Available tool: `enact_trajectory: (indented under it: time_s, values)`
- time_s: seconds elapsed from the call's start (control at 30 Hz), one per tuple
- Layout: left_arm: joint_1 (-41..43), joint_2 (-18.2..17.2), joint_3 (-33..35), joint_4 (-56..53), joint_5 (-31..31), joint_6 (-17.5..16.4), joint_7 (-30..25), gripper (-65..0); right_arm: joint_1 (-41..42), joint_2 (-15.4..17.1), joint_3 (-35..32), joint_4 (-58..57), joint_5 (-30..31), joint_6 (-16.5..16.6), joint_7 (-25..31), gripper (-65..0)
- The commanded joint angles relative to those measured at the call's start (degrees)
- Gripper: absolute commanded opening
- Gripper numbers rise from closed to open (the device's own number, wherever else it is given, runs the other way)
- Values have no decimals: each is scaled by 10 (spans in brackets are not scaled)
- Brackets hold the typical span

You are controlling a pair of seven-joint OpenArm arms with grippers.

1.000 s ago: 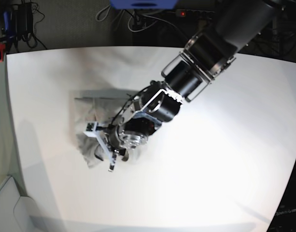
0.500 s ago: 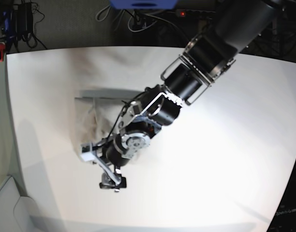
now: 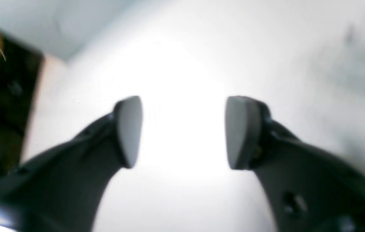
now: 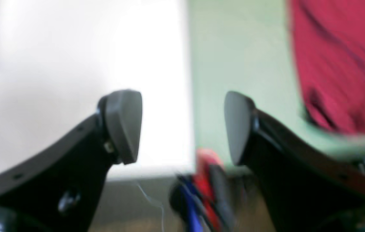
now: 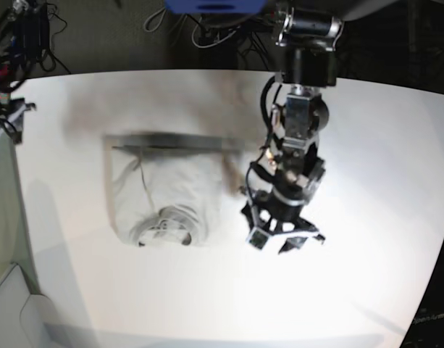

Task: Layout the t-shirt on the table in an organized manner, then fold the t-shirt properly

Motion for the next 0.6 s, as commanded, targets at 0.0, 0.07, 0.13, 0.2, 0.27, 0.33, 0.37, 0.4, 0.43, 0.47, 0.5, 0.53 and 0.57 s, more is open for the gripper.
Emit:
enact_trajectory:
  time_s: [0.0, 0.07, 0.13, 0.2, 0.27, 0.33, 0.37, 0.4, 0.43, 0.47, 0.5, 0.53, 0.57]
  values:
    - [0, 6, -16, 22, -6, 0, -18, -350, 18, 3, -17, 9, 11, 6, 16, -262]
    - [29, 6, -50, 35, -7, -4, -18, -428, 48, -16, -62, 8, 10, 6, 16, -309]
    - [57, 6, -71, 51, -8, -4, -18, -490, 75, -37, -107, 8, 10, 6, 16, -388]
    - [84, 6, -80, 76, -8, -4, -18, -528, 88, -56, -147, 7, 10, 6, 16, -473]
    - [107, 6, -82, 106, -9, -4, -18, -554, 93, -73, -192, 1, 10, 6, 16, -565]
    - [121, 6, -82, 131, -9, -4, 0, -565, 100, -88, -231, -20, 10, 6, 17, -631]
    - [124, 6, -80, 143, -9, -4, 23, -566, 107, -94, -250, -33, 10, 6, 16, -650]
    - [128, 6, -79, 153, -12, -4, 44, -567, 110, -98, -264, -46, 10, 6, 16, -650]
    - [129, 6, -79, 165, -24, -4, 67, -568, 112, -103, -275, -60, 10, 6, 17, -650]
    - [130, 6, -80, 180, -46, -4, 86, -568, 112, -109, -287, -76, 10, 6, 21, -650]
    - [131, 6, -81, 195, -71, -4, 108, -568, 112, -113, -296, -93, 10, 6, 22, -650]
    - [131, 6, -82, 212, -93, -4, 123, -568, 112, -115, -302, -111, 10, 6, 23, -650]
    - [136, 6, -82, 226, -112, -4, 139, -568, 112, -116, -309, -126, 10, 6, 24, -650]
